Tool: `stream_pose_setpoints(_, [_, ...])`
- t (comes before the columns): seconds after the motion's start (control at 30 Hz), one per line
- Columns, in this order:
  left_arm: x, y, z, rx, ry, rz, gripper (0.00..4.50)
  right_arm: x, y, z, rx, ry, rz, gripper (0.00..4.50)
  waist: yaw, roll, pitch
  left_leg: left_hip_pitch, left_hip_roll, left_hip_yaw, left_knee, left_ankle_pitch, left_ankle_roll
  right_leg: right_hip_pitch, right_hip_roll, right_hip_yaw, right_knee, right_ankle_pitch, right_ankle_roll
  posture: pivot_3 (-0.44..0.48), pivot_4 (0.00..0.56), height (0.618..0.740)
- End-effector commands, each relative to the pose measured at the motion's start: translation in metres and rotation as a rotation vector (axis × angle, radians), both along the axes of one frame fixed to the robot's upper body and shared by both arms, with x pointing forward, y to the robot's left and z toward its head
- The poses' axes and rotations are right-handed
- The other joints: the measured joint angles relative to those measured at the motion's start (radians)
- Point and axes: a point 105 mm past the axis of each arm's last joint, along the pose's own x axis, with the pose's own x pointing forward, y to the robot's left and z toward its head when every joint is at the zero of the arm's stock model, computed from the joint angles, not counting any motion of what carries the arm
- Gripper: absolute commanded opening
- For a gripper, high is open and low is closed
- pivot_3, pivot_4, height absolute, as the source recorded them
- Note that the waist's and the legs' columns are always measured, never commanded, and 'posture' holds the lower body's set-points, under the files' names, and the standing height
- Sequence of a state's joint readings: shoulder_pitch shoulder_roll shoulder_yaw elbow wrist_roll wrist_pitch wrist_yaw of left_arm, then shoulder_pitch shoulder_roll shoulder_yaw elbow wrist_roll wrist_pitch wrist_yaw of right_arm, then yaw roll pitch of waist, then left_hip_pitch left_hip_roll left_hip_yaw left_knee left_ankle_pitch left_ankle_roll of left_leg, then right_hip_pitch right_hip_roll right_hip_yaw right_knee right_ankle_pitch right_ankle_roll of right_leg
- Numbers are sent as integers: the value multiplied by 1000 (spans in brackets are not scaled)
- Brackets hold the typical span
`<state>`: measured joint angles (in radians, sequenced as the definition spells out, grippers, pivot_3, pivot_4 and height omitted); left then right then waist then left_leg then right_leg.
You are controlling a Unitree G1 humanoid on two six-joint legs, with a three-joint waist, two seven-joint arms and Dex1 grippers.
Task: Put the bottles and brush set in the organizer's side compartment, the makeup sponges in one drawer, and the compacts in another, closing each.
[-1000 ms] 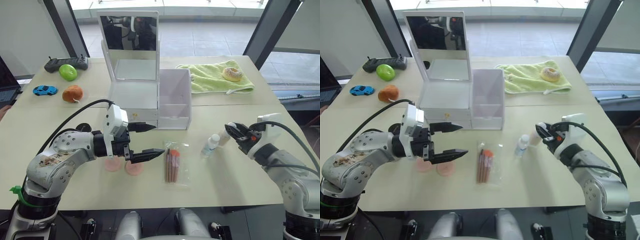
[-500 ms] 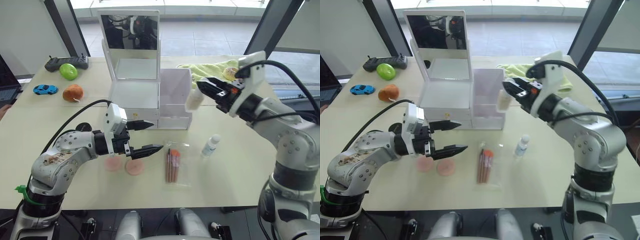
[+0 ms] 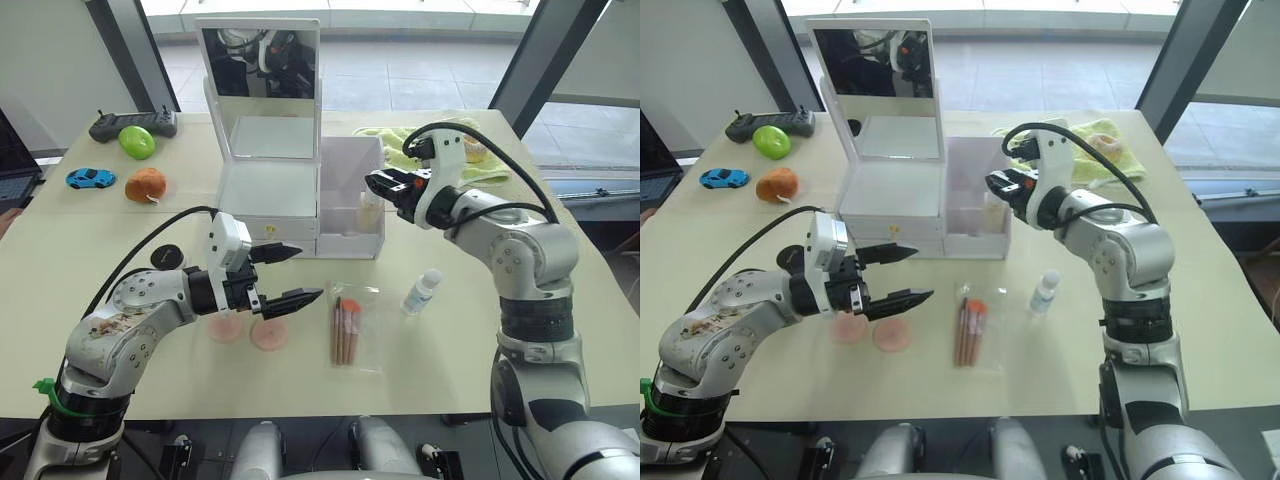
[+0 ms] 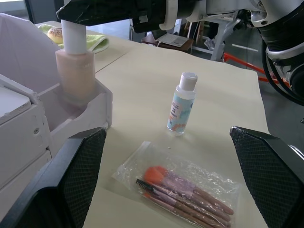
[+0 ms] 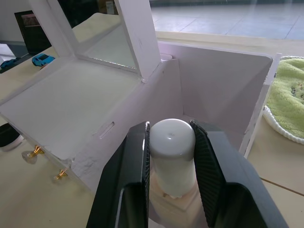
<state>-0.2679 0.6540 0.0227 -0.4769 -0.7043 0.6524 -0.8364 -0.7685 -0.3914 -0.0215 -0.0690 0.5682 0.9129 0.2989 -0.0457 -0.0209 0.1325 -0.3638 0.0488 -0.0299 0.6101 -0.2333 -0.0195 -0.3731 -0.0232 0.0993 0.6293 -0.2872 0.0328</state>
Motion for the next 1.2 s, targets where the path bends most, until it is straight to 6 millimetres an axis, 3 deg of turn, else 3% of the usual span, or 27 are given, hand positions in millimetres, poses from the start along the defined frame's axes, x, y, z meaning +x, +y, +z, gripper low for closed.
stream_pose_setpoints(0.03, [-2, 1, 16, -8, -79, 16, 4500, 2, 2, 8, -8, -61, 6, 974, 0, 0, 0, 0, 0, 0, 0, 0, 0, 0, 0, 0, 0, 0, 0, 0, 150, 740])
stream_pose_setpoints(0.3, [3, 3, 22, 18, -132, 53, 4500, 8, -1, -22, -31, -5, -12, 974, 0, 0, 0, 0, 0, 0, 0, 0, 0, 0, 0, 0, 0, 0, 0, 0, 150, 740])
stream_pose_setpoints(0.4, [4, 6, 15, 75, -173, 68, 4500, 10, -1, -26, -22, -1, -15, 974, -3, 0, 0, 1, 0, 0, -1, 0, 0, 0, 1, 0, 0, 0, 0, 0, 150, 740])
stream_pose_setpoints(0.63, [6, 9, 16, 25, -148, 116, 4500, 9, -2, -24, 4, -10, -16, 974, -2, 0, 0, 1, 0, 0, -1, 0, 0, 0, 0, 0, 0, 0, 0, 0, 150, 740])
stream_pose_setpoints(0.77, [4, 8, 17, 5, -112, 107, 4500, 4, 0, -8, 43, -54, 10, 2285, -2, 0, 0, 1, 0, 0, -1, 0, 0, 0, 0, 0, 0, 0, 0, 0, 150, 740])
stream_pose_setpoints(0.97, [-6, 10, 17, 21, -71, 75, 4500, -22, -2, 36, 85, -167, 85, 4328, -1, 0, 0, 0, 0, -1, -1, 0, 0, 0, 0, 0, 0, 0, 0, 0, 150, 740])
stream_pose_setpoints(1.07, [-13, 14, 14, 73, -59, 43, 4500, -43, -9, 49, 66, -200, 130, 4457, 0, 0, 0, 0, 0, -1, -1, 0, 0, 0, 0, 0, 0, 0, 1, 0, 150, 740])
stream_pose_setpoints(1.2, [-19, 24, 12, 142, -35, 14, 4500, -66, -41, 46, -3, -173, 114, 4457, 4, -1, 1, 0, 0, -1, -1, 0, 0, 1, 0, -1, -2, -1, 2, 0, 150, 740])
